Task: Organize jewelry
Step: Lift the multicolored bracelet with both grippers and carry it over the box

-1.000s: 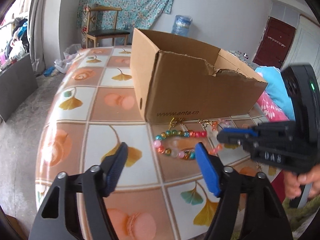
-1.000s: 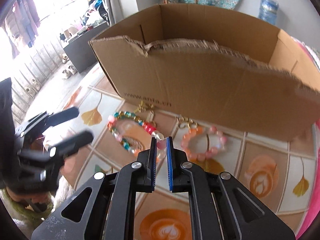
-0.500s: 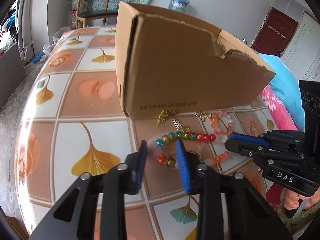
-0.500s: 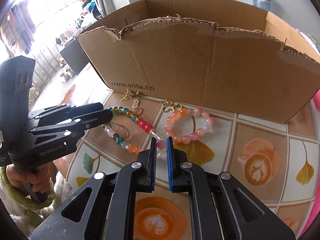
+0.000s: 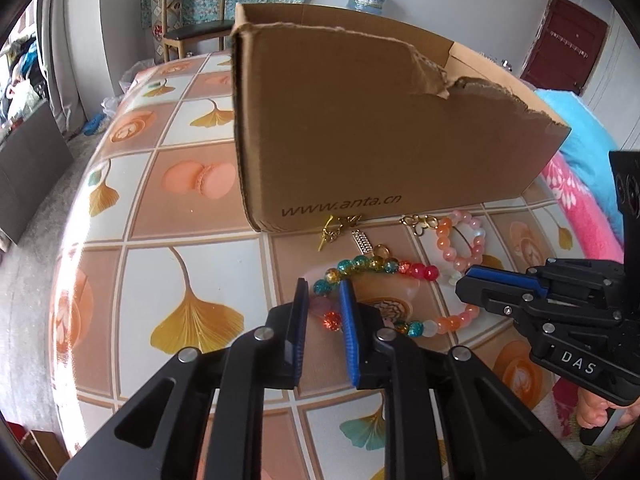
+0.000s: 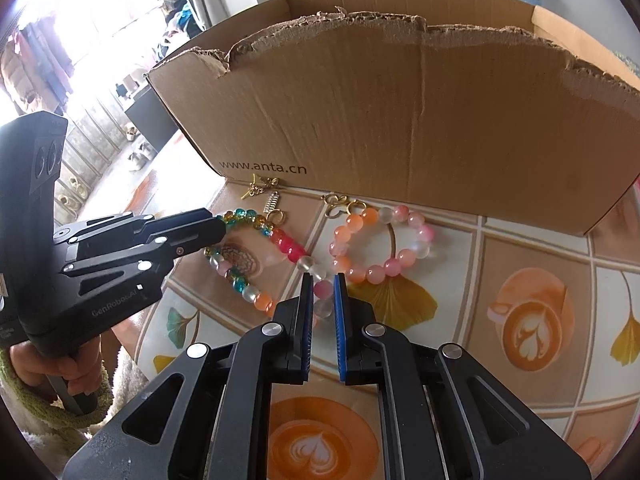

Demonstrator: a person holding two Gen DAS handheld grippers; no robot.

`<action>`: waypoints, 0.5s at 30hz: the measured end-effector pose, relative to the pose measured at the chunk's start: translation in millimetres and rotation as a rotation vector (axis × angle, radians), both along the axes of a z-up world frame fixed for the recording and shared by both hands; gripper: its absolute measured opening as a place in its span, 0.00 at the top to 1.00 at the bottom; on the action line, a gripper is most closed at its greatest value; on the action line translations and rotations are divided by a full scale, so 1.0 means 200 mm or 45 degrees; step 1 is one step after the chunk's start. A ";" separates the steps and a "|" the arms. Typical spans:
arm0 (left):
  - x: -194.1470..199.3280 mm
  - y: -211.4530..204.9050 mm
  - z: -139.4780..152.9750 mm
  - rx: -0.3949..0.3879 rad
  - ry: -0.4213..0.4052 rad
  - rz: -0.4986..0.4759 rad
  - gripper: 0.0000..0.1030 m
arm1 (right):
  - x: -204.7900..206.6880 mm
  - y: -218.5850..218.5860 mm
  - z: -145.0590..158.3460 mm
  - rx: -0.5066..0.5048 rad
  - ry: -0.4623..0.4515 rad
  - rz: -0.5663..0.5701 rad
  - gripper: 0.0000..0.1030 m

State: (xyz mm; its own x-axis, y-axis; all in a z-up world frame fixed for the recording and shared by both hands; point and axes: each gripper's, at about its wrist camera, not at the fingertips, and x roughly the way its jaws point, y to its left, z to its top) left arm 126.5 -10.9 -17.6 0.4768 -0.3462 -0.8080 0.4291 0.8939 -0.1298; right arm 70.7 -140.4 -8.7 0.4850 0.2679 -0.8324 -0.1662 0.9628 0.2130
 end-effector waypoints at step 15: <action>-0.10 -0.02 0.09 0.019 -0.104 -0.022 0.91 | -0.12 -0.05 0.12 -0.019 -0.108 -0.039 0.93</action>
